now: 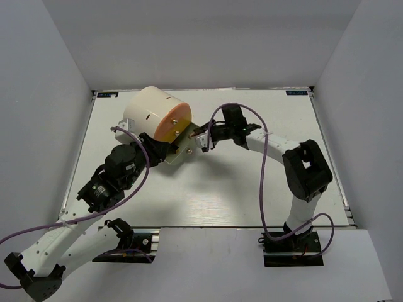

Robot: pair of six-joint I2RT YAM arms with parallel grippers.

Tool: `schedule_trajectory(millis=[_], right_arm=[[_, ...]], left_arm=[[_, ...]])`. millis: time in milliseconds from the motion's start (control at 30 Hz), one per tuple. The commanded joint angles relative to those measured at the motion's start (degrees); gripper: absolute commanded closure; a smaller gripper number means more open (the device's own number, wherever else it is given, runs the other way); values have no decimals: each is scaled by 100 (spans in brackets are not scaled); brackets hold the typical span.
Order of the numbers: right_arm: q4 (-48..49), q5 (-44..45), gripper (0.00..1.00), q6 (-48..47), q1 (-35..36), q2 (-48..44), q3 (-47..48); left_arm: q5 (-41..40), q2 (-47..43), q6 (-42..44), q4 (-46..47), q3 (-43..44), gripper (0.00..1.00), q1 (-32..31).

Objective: Organize the makeup

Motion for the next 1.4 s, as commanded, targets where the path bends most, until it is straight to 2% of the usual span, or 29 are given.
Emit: schedule_trajectory(millis=[0, 233, 300, 333, 400, 433, 500, 567, 633, 667, 700, 767, 800, 833, 867, 900, 933, 1000, 1067, 1167, 1300, 1367], right_arm=[[584, 247, 100, -676, 209, 65, 261], [726, 467, 99, -844, 544, 206, 270], [673, 484, 85, -817, 579, 215, 244], [647, 476, 70, -817, 597, 206, 226], [637, 476, 55, -774, 597, 162, 147], [655, 467, 42, -765, 579, 145, 112], [864, 476, 42, -424, 562, 66, 24], [1137, 449, 43, 15, 553, -66, -37], [1349, 537, 49, 683, 535, -154, -29], [1480, 615, 55, 1060, 544, -268, -46], [1629, 781, 68, 1473, 535, -321, -64], [1526, 739, 84, 1968, 500, -514, -90], [1577, 878, 99, 2265, 491, -558, -143], [2117, 1141, 100, 3695, 474, -654, -300], [2480, 1570, 100, 4736, 448, -812, -414], [2631, 2488, 100, 5651, 439, -866, -450], [1867, 2549, 100, 6774, 325, -823, -111], [801, 2200, 100, 7774, 193, -639, 382], [-436, 1892, 100, 8574, 43, -314, 804], [-1179, 1697, 100, 8955, 69, -32, 903], [-1541, 2432, 100, 9702, 122, 337, 868], [-1516, 2619, 100, 9712, 209, 408, 815]], left_arm=[[-134, -84, -4, -45, -64, 51, -20], [-152, -111, -22, 8, -135, 51, -20], [-178, -93, -4, -27, -118, 51, -20], [-187, -111, -13, -45, -109, 51, -20], [-187, -128, -13, -36, -126, 51, -20], [-187, -146, -22, -36, -161, 51, -20], [-187, -155, -22, 8, -179, 52, -20], [-187, -128, -13, 34, -179, 51, -20], [-187, -76, 13, 34, -153, 51, -20], [-187, -58, 13, 26, -135, 51, -20], [-187, -41, 13, 26, -118, 51, -20], [-187, -32, 22, 43, -135, 51, 32], [-161, -32, 48, 78, -135, 51, 32], [-161, -14, 57, 104, -144, 51, 32], [-144, 12, 66, 122, -135, 51, 32], [-152, 30, 75, 122, -109, 51, 32], [-161, 47, 84, 113, -91, 51, 32], [-161, 91, 101, 113, -74, 51, 32], [-187, 100, 119, 122, -74, 51, 32], [-231, 135, 163, 131, -47, 51, 32], [-258, 188, 163, 61, 32, 50, 32], [-275, 170, 145, 34, 23, 50, 32]])
